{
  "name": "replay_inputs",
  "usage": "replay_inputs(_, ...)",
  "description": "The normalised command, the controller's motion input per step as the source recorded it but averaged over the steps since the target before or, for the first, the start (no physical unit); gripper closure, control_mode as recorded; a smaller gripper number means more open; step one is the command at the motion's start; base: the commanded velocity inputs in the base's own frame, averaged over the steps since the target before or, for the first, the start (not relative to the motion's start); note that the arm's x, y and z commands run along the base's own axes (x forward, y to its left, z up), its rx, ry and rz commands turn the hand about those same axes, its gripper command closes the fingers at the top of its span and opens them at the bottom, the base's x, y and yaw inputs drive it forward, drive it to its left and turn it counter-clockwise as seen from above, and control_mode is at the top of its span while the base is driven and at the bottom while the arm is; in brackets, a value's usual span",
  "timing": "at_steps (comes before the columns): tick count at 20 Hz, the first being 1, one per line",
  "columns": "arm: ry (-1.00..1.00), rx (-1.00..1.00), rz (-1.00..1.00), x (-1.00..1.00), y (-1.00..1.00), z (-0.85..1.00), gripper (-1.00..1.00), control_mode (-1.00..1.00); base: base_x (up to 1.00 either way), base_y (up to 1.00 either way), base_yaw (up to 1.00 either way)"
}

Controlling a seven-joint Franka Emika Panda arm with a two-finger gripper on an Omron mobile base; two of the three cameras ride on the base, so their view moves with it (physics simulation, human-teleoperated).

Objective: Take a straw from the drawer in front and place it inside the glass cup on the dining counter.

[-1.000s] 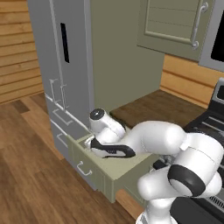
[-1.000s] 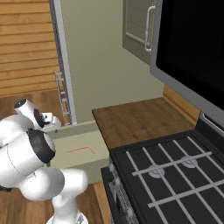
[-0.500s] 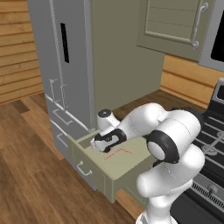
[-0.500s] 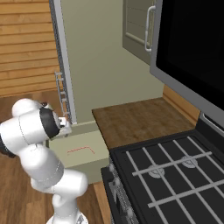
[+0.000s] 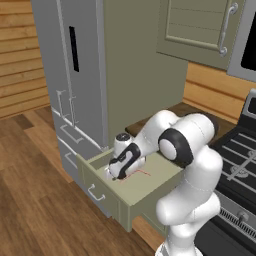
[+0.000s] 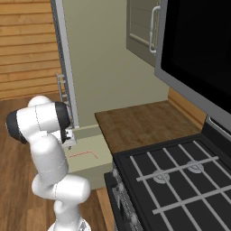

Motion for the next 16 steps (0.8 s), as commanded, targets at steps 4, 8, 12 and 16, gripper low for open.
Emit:
replay_inputs(4,0.0,0.09,0.08,-0.13,0.31,-0.27,-1.0,-1.0,0.0,0.0,0.0)
replay_inputs(8,0.0,0.08,0.07,-0.35,0.6,-0.07,-1.0,-1.0,0.0,0.0,0.0)
replay_inputs(12,0.05,0.07,0.03,-0.1,0.7,-0.08,-1.0,-1.0,0.0,0.0,0.0)
replay_inputs(16,0.11,0.06,0.03,-0.12,0.94,-0.06,-1.0,-1.0,0.0,0.0,0.0)
